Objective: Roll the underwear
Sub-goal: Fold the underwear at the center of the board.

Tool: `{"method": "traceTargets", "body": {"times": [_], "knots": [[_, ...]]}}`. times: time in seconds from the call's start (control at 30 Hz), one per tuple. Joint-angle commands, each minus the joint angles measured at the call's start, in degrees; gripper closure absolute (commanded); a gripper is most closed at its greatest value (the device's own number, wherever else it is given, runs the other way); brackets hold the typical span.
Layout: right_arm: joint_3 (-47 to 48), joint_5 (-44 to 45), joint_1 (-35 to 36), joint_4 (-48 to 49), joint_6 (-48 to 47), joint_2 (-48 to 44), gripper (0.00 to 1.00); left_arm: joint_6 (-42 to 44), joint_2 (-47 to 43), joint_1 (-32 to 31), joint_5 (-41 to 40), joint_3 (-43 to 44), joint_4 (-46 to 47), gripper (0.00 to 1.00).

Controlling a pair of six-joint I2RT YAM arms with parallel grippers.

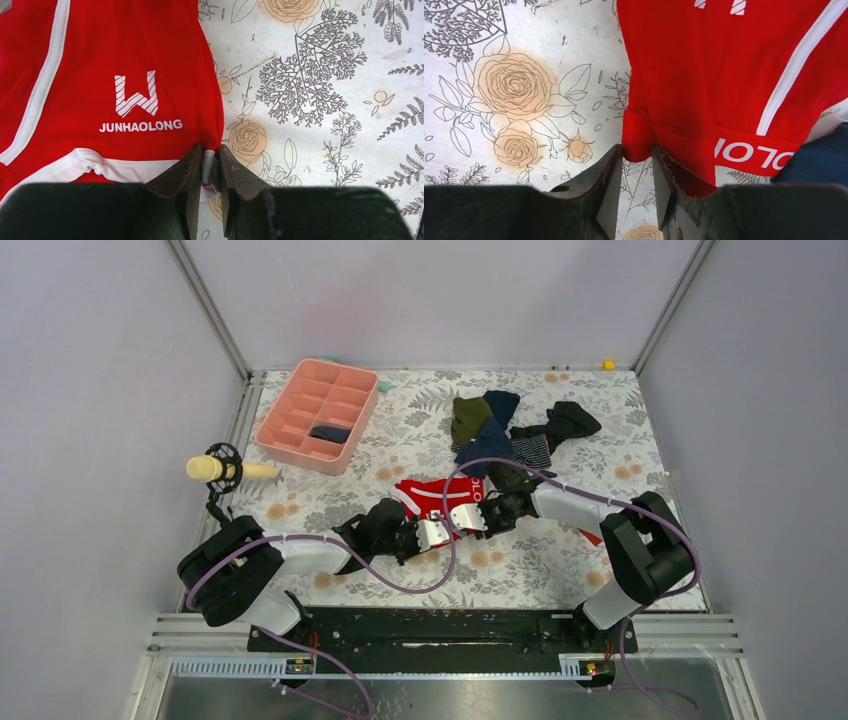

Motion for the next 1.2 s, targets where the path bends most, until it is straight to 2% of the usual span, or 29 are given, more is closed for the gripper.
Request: {"method": "traceTargets", "body": {"times": [0.0, 0.23, 0.37, 0.5, 0.7, 1.17], "knots": [[0.12, -1.55, -0.90, 1.20, 1.95, -3.03, 0.65, -0.16, 0.59, -0.22, -0.06, -0.48, 1.54, 0.82], [-0.32, -6.23, -1.71, -1.00, 0.85, -7.09, 0.64, -0.68, 0.89, 0.34, 0.00, -0.21, 1.57, 0.83], [0.72, -6.36, -1.90, -1.01, 1.55, -6.23, 0.64, -0.56, 1.31, 0.53, 0.41, 0.10, 1.21, 0.83], [1.49, -6.26, -1.96, -1.00, 1.45, -4.13, 0.59, -0.47, 1.38, 0.66, 0.41, 0.11, 1.22, 0.83], [2.70, -7.36, -1.90, -6.30, -1.14, -2.80, 0.59, -0.67, 1.55, 0.65, 0.21, 0.26, 1.22, 0.83], [2.38, -4.79, -1.91, -4.29, -0.55, 0.61, 0.52, -1.00, 2.25, 0.80, -0.12, 0.94, 0.61, 0.83]]}}
